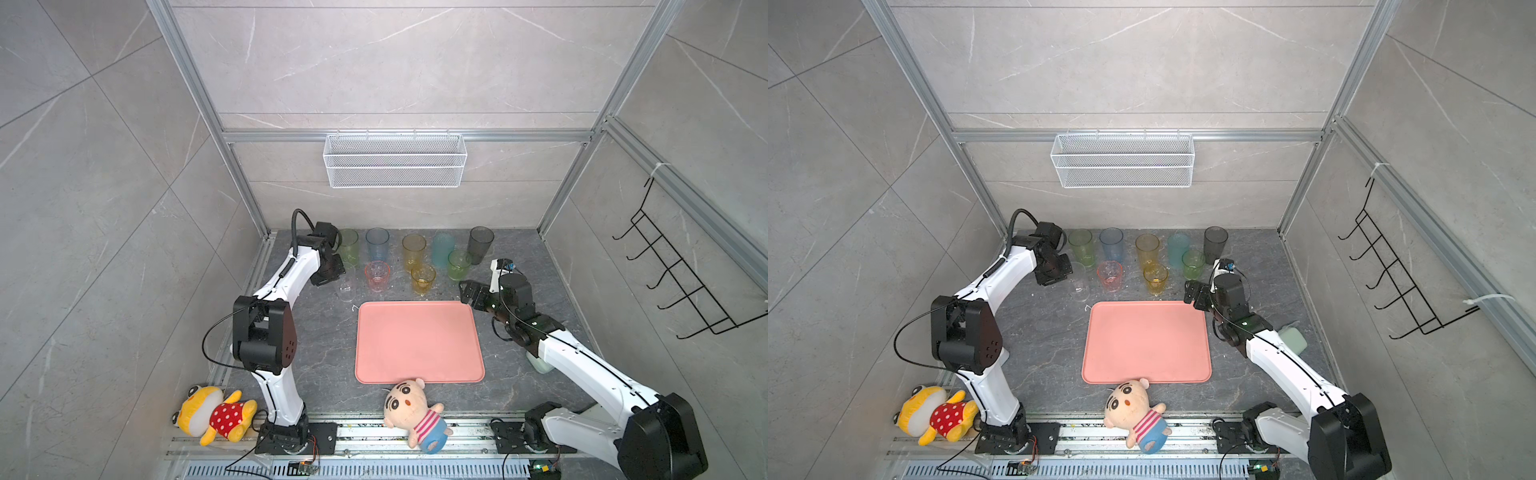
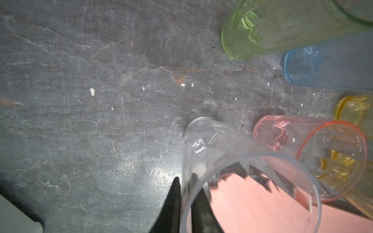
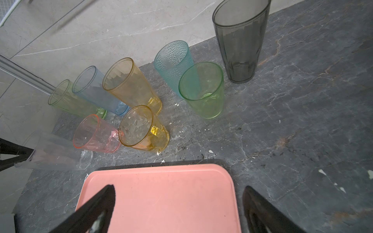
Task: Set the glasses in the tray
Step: 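Lift the clear glass off the table with the left gripper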
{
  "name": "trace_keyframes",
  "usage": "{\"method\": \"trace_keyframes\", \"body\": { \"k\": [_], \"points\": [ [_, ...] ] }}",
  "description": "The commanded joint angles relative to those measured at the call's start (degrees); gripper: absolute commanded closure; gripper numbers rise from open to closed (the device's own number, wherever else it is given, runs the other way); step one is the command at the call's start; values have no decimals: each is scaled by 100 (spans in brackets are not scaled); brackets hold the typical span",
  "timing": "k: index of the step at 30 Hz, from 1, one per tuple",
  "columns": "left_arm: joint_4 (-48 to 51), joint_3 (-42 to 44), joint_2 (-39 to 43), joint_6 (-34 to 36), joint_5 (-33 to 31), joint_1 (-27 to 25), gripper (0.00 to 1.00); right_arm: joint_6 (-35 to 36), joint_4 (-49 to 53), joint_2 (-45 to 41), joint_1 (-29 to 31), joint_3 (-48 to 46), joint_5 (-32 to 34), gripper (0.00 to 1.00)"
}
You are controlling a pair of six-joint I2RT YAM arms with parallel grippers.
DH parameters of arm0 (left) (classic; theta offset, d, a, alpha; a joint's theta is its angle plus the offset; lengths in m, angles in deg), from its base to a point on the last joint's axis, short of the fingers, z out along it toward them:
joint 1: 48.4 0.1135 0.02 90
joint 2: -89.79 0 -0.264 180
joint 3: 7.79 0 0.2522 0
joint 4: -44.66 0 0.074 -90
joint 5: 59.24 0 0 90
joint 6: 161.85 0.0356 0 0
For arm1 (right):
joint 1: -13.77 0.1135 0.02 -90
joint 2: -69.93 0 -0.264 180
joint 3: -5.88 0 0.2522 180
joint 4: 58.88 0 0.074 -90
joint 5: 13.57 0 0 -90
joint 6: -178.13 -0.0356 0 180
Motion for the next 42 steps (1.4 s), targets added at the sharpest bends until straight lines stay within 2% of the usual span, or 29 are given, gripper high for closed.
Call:
{"method": "trace_keyframes", "body": {
  "k": [1, 8, 26, 42],
  "points": [
    [183, -152, 20, 117, -97, 26, 90, 100, 139, 46, 44, 183, 84, 1],
    [461, -140, 347, 264, -297, 27, 100, 101, 168, 42, 56, 201, 101, 1],
    [1485, -156, 1448, 724, -220, -56, 100, 105, 152, 42, 112, 196, 171, 1],
    [1884, -226, 1690, 693, -148, -838, 100, 114, 128, 157, 179, 214, 224, 1]
  ]
}}
